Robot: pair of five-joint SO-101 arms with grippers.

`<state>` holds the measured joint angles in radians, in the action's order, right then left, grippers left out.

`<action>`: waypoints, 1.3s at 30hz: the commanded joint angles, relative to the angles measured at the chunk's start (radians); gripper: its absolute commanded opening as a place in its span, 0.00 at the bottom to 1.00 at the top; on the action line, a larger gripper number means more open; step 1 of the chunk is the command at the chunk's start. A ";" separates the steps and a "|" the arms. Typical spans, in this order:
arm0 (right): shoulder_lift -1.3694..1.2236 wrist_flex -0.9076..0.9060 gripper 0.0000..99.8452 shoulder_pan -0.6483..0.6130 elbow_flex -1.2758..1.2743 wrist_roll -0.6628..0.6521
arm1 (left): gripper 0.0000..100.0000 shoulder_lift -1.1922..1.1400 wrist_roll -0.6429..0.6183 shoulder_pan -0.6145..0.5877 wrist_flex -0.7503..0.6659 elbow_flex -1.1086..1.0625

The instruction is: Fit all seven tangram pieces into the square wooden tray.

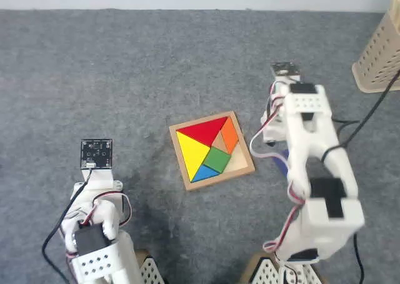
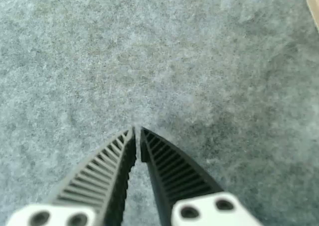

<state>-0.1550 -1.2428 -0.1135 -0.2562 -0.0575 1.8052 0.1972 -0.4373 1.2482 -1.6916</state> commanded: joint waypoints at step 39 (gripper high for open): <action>-0.016 0.064 0.19 0.130 -0.210 0.035 | 0.01 0.014 0.005 -0.003 0.008 0.007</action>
<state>-0.1580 -1.2060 -0.0061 -0.4618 -0.0483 1.8052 0.1972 -0.4373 1.2482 -1.6916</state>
